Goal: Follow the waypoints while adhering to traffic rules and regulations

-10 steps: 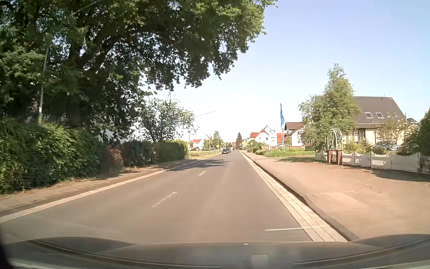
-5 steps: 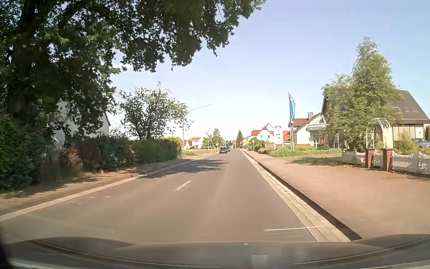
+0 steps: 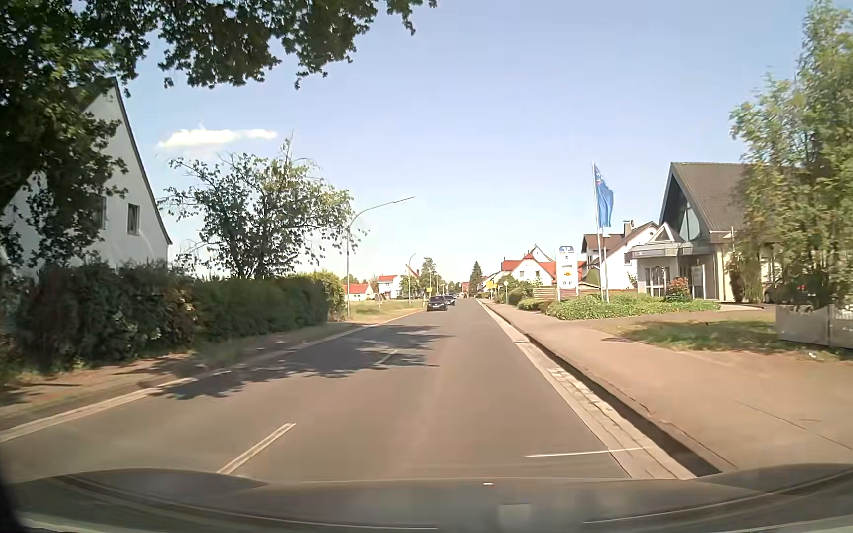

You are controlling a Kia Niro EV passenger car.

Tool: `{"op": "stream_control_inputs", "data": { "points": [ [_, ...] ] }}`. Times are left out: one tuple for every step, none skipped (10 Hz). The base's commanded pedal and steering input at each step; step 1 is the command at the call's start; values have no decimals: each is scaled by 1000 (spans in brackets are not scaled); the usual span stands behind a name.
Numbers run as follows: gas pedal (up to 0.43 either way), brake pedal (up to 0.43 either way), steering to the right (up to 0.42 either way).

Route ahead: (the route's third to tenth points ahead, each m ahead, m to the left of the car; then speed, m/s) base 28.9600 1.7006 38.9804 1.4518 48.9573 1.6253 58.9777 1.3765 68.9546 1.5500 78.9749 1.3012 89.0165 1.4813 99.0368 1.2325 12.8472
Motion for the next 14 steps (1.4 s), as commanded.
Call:
{"op": "stream_control_inputs", "data": {
  "points": [
    [189,6,4],
    [189,6,4],
    [189,6,3],
    [177,6,3],
    [177,6,3],
    [169,6,3],
    [169,6,3],
    [169,6,3],
    [157,6,3],
    [157,6,3],
    [157,6,3],
    [138,6,2],
    [138,6,2],
    [138,6,2]
  ]
}}
